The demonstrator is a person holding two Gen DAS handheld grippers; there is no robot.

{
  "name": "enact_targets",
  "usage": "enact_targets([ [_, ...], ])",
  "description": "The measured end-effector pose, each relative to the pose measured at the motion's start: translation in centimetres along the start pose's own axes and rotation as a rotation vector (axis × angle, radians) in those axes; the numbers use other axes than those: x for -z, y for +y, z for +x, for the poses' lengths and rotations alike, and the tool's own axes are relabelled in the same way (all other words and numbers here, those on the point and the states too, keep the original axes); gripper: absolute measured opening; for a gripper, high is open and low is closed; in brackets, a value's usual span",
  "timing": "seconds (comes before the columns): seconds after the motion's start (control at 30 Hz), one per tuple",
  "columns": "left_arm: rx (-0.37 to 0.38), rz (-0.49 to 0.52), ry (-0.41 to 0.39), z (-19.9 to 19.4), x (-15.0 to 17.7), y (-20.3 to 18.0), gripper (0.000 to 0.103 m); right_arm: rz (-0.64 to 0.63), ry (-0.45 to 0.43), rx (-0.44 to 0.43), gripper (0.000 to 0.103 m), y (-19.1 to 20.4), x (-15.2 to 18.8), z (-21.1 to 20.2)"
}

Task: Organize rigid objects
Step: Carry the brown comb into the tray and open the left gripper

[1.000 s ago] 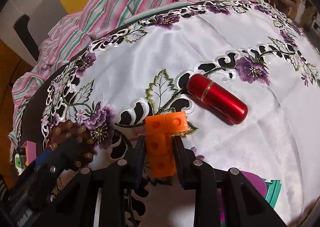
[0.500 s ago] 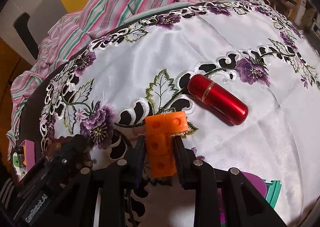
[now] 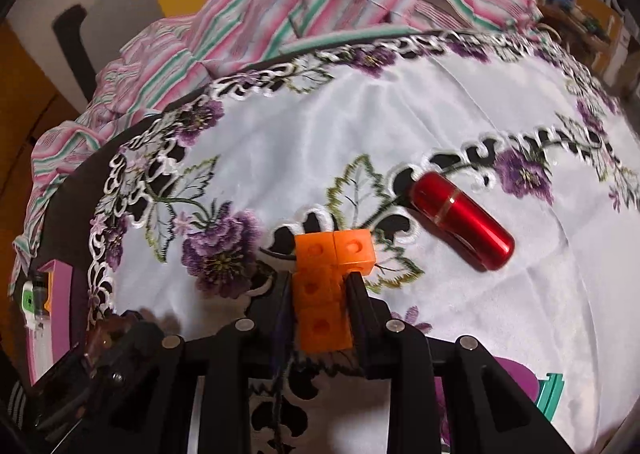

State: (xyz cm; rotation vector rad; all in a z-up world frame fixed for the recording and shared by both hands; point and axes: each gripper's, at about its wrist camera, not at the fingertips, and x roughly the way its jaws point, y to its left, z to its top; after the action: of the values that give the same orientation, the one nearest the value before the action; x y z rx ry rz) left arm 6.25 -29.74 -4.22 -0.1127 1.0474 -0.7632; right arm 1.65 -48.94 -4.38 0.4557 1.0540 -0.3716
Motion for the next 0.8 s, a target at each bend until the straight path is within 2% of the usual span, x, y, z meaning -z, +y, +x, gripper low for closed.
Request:
enact_targets([
  [0.8,0.026,-0.022,-0.094,-8.1,4.5,3.9,0.035,-0.105,-0.039,-0.057,0.028,2.3,0.5,-0.5],
])
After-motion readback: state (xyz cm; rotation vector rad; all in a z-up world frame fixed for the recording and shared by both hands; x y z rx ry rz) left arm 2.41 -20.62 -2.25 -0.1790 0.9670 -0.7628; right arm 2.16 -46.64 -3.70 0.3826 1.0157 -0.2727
